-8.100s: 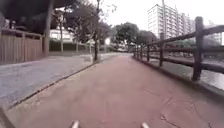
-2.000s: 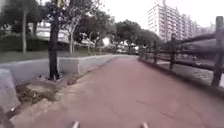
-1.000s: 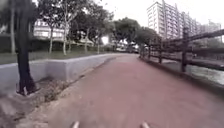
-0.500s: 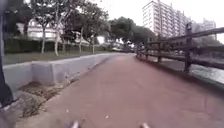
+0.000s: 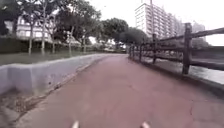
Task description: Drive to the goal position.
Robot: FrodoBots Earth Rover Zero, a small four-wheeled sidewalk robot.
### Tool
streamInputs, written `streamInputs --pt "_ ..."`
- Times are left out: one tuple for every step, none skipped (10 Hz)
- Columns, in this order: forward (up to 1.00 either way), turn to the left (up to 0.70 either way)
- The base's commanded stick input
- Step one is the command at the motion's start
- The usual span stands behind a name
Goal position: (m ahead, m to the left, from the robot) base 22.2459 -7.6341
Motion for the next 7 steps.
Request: streamInputs --pt "0.7 0.0" --pt "0.7 0.0" --pt "0.7 0.0" --pt "0.7 0.0" --pt "0.7 0.0" --pt "0.7 0.0" --pt "0.7 0.0"
